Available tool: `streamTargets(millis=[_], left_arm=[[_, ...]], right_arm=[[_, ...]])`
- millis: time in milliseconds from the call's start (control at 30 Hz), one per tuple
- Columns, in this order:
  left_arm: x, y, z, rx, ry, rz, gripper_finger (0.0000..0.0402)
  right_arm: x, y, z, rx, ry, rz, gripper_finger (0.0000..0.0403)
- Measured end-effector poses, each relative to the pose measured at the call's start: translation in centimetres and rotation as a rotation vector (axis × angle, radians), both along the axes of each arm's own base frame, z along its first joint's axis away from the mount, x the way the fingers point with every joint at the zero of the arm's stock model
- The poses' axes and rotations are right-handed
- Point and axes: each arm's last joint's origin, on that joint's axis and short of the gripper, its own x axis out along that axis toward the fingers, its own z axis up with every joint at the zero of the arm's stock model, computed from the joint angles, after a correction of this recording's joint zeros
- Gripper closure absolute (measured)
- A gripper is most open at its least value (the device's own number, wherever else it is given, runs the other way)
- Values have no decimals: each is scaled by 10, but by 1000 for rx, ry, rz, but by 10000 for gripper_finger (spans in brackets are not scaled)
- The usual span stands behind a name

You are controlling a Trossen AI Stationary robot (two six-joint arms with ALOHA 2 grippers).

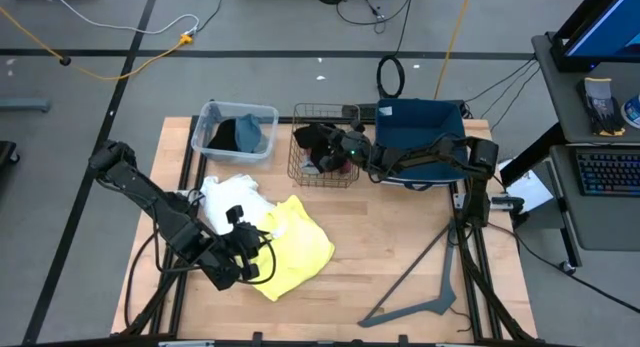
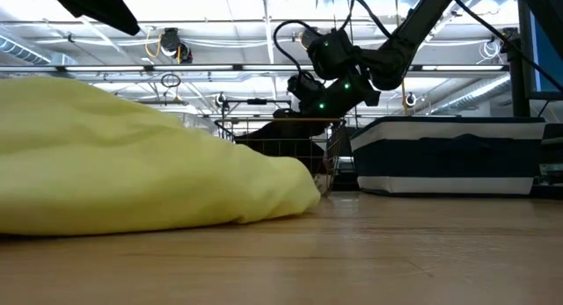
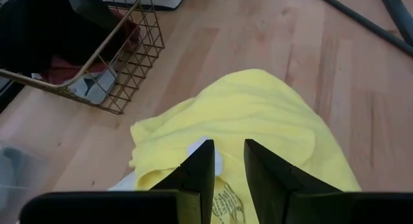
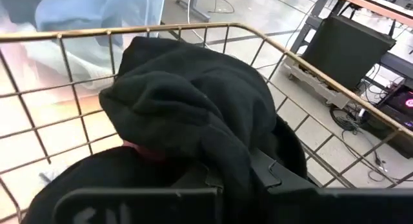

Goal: Pick & Place Cloths
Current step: Put the black boxer into the gold wire basket, then put the yellow shirt into the laundry organizer

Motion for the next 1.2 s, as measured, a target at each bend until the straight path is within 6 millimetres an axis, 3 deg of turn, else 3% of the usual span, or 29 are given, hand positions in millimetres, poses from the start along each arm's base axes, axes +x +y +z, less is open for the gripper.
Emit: streamTargets(millis=[267,600,967,1200], left_arm=[[0,0,0,-4,-2,4,314],[0,0,0,-4,-2,4,314],[2,-2,2,-27,-20,-9,314],[2,-4,1,-92,3,-33,314]], right_arm=[[1,2,-1,-8,26,66,380],[1,5,1,-42,59,91,281],[-19,20,48,15,234,124,197],[-34,35,89,86,114,265,175]])
